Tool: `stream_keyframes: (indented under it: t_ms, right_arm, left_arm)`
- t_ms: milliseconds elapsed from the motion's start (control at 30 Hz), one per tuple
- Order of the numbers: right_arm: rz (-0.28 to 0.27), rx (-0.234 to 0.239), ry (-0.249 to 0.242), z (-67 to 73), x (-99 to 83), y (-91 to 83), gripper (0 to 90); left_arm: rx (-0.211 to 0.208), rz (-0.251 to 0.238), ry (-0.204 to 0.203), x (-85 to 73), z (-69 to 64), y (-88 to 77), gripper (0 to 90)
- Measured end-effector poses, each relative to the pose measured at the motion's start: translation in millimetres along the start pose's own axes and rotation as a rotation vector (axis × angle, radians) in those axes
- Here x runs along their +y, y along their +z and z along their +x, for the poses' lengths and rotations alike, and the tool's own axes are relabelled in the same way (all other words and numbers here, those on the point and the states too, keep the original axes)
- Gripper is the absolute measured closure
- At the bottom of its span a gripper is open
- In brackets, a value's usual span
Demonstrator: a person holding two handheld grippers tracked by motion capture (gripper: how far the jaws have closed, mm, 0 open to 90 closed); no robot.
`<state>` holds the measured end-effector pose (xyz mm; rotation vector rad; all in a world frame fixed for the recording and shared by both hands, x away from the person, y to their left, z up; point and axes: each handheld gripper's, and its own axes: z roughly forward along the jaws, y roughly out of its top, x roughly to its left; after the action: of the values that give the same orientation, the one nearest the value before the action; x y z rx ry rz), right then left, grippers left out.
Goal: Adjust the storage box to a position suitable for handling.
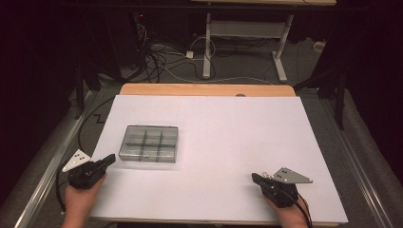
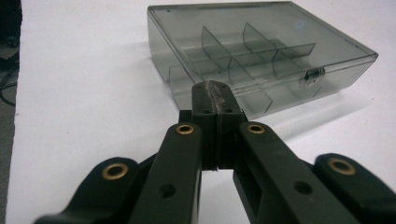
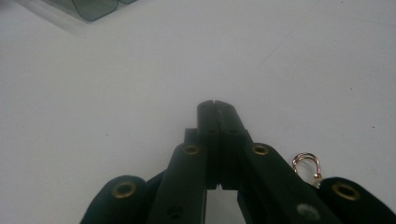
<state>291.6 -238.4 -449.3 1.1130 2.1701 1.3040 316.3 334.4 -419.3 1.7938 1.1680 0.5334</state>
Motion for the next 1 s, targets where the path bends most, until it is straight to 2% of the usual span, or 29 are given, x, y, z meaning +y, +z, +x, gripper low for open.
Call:
stream_keyframes:
  t_ms: [133,200,233,300,400,500,567,767,933,1000]
  right_arm:
    - [0.0,0.003,0.001,-0.3,-0.1,-0.5,90.0]
    - [-0.007,0.005,0.002,-0.3,0.3,-1.5,90.0]
    - [-0.008,0.006,0.002,-0.4,0.5,-2.1,90.0]
    - [-0.009,0.008,0.003,-0.7,0.4,-2.3,90.0]
    - [-0.008,0.011,0.002,-1.1,0.0,-1.9,90.0]
    - [-0.008,0.012,0.0,-0.8,0.4,-2.1,90.0]
    - [-0.009,0.013,-0.001,-0.5,0.8,-2.4,90.0]
    - [-0.004,0.013,0.001,-0.7,-0.1,-2.6,90.0]
    - [-0.002,0.014,0.001,-0.9,-0.7,-2.0,90.0]
    - [-0.001,0.014,0.001,-0.9,-0.7,-1.8,90.0]
  left_arm:
    - [-0.011,-0.006,-0.002,8.8,-1.4,3.0,87.9]
    - [-0.015,-0.007,0.023,15.3,-4.1,4.8,87.9]
    - [-0.002,-0.005,0.042,22.7,-6.1,7.8,87.9]
    - [0.0,-0.011,0.042,26.5,-6.3,9.4,87.9]
    - [0.005,-0.026,0.033,41.8,-3.1,18.7,87.9]
    - [0.007,-0.021,0.028,48.0,0.2,25.5,87.9]
    - [0.009,-0.018,0.013,55.3,6.1,36.0,87.9]
    - [0.006,-0.004,-0.003,63.9,14.1,50.7,88.0]
    - [0.029,0.009,0.01,72.0,19.1,63.0,87.9]
    - [0.045,0.018,0.001,74.6,23.1,68.5,87.9]
